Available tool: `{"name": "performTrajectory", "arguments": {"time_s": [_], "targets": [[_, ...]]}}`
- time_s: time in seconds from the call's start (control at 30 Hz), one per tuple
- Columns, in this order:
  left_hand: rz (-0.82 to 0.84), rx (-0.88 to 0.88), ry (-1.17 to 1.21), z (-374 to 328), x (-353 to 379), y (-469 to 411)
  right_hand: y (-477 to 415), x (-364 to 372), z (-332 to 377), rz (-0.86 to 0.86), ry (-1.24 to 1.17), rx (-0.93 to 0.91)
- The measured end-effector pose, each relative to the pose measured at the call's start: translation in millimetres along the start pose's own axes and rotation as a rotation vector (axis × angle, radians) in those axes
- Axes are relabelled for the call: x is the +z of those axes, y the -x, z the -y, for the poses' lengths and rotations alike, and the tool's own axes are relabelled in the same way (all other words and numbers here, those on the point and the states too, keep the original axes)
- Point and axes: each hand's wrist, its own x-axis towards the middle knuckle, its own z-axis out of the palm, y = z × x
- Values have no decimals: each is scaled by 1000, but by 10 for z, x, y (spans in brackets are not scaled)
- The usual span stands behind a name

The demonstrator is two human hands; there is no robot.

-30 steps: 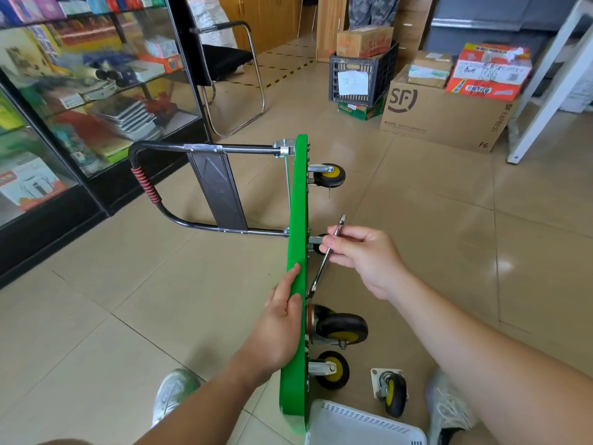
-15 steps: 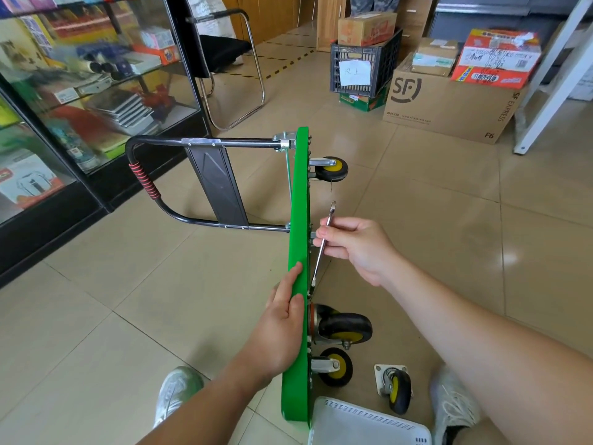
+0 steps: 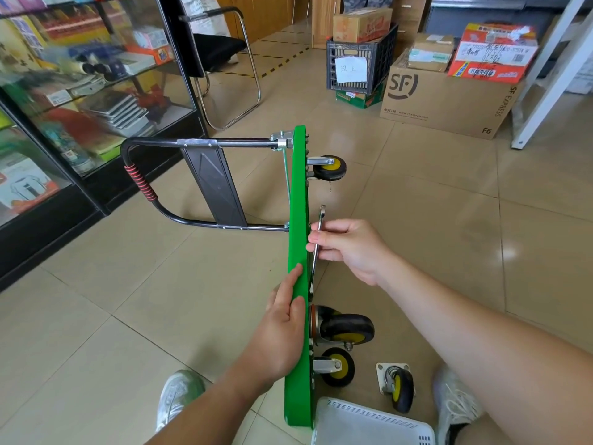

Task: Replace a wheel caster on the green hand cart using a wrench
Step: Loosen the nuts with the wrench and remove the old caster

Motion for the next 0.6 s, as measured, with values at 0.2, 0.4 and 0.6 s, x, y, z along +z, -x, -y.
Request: {"name": "performTrajectory", "arguments": {"time_s": [0.2, 0.4, 0.6], "targets": [[0, 19, -8, -17, 0, 2, 513, 61, -38, 72, 197, -214], [-17, 21, 10, -14, 11, 4, 696, 28, -87, 14, 191, -345], [-36, 14, -9, -3, 10, -18, 345, -221, 94, -124, 19, -266]]}}
